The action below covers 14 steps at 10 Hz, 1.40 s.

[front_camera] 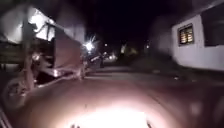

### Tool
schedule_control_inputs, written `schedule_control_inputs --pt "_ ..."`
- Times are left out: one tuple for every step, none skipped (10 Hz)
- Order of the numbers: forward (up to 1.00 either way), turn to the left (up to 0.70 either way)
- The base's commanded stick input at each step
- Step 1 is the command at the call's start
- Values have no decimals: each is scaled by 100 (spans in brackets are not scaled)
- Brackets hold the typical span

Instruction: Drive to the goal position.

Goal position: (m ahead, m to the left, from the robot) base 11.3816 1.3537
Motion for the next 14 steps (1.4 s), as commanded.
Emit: schedule_control_inputs --pt "100 0" --pt "100 0" --pt "100 -23" --pt "100 -27" --pt "100 -27" --pt "100 -27" --pt "100 -27" --pt "100 -27" --pt "100 -27" --pt "100 -27" --pt "100 -15" --pt "100 -1" --pt "100 0" --pt "100 0"
